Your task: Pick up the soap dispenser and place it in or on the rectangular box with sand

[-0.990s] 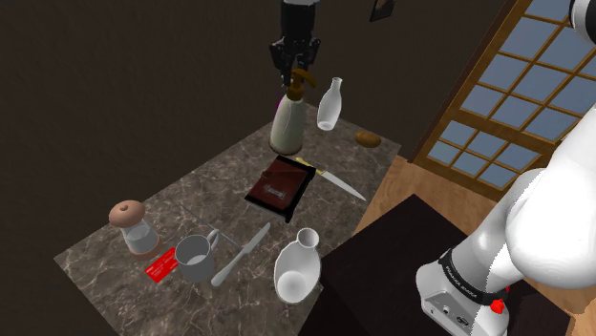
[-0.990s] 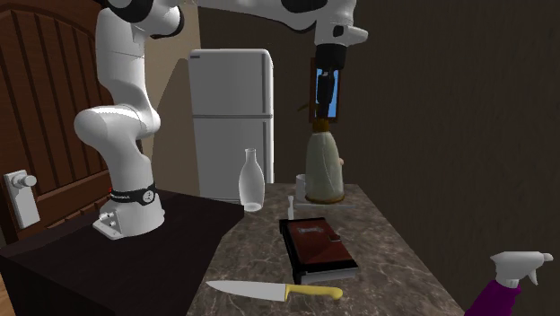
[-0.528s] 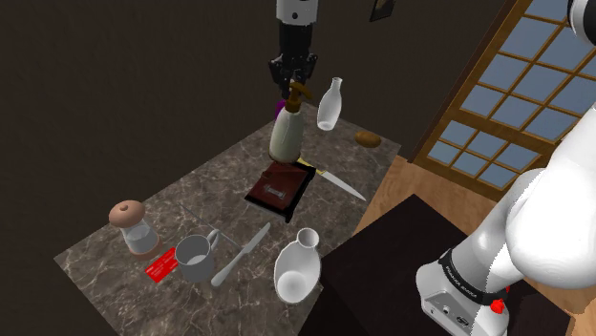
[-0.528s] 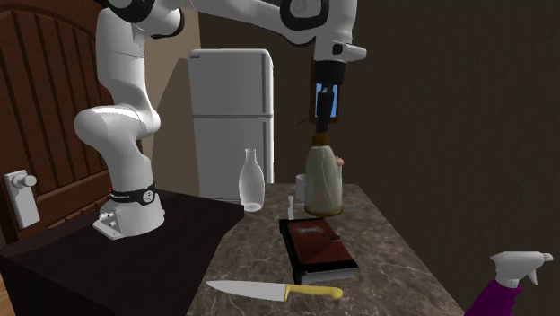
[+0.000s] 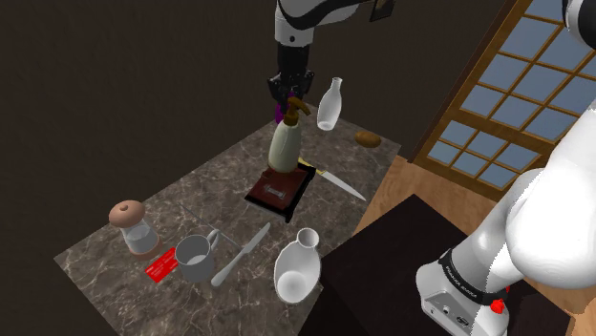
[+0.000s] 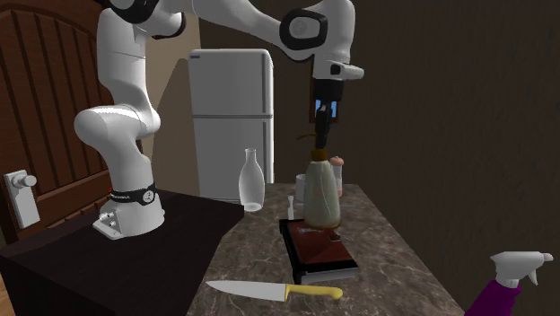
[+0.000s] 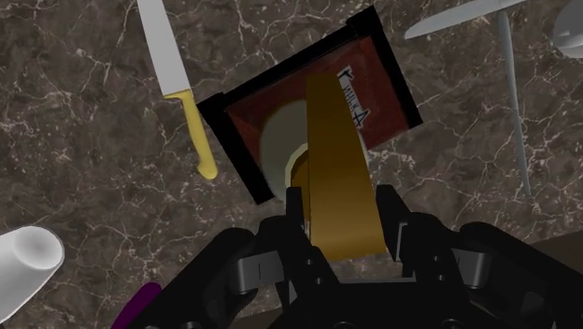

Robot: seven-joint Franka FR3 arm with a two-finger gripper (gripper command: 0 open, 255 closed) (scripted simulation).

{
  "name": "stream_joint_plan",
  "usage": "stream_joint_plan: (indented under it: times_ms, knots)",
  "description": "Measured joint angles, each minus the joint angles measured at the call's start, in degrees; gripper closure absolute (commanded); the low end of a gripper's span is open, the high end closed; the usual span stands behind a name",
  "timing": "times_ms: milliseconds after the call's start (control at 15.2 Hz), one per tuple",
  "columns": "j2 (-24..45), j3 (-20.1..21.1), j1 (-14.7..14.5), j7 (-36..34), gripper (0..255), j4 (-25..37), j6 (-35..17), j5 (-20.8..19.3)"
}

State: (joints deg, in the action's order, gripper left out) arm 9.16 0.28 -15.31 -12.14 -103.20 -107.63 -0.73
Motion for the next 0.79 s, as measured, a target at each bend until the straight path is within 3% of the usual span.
stream_joint_plan:
  times_ms: [792]
  knots:
    - [2.3, 0.0, 0.1, 0.0, 255, -4.6, -6.9, 0.0]
